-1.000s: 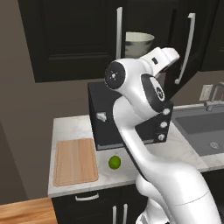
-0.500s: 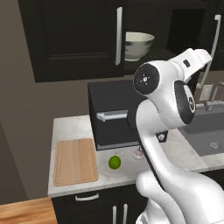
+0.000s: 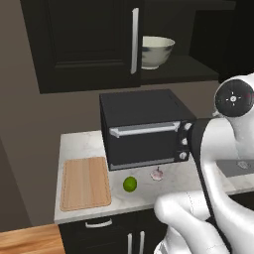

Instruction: Open the cabinet. Place the bowl and condiment on the counter. Then place the lime and garlic on the cutting board.

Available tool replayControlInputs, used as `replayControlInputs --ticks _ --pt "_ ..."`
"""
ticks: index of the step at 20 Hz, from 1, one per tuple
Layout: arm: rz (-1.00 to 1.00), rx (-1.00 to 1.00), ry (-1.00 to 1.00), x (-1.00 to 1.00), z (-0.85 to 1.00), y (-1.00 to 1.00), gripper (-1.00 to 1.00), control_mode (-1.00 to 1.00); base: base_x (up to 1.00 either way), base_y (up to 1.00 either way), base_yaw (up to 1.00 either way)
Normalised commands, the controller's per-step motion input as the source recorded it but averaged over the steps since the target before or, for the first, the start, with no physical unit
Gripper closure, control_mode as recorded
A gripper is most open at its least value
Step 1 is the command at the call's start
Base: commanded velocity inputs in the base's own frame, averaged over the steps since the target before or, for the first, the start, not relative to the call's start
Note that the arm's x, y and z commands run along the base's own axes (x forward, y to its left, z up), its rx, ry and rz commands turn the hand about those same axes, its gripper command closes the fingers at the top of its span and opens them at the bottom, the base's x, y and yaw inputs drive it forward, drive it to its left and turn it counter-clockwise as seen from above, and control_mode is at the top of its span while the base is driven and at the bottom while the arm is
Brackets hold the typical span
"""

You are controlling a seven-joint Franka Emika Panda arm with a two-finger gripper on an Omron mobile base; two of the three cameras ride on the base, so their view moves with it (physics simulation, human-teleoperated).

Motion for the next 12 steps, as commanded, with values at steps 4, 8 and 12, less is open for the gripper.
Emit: replayControlInputs --ticks 4,8,12 --pt "0.00 0.01 0.00 -0.07 0.00 -1.00 -1.00 -1.00 0.00 0.00 0.00" --pt "0.00 0.00 0.01 0.00 -0.01 -1.00 -1.00 -1.00 0.00 0.00 0.00" --pt "0.00 0.00 0.03 0.25 -0.01 -1.00 -1.00 -1.00 0.00 0.00 0.00"
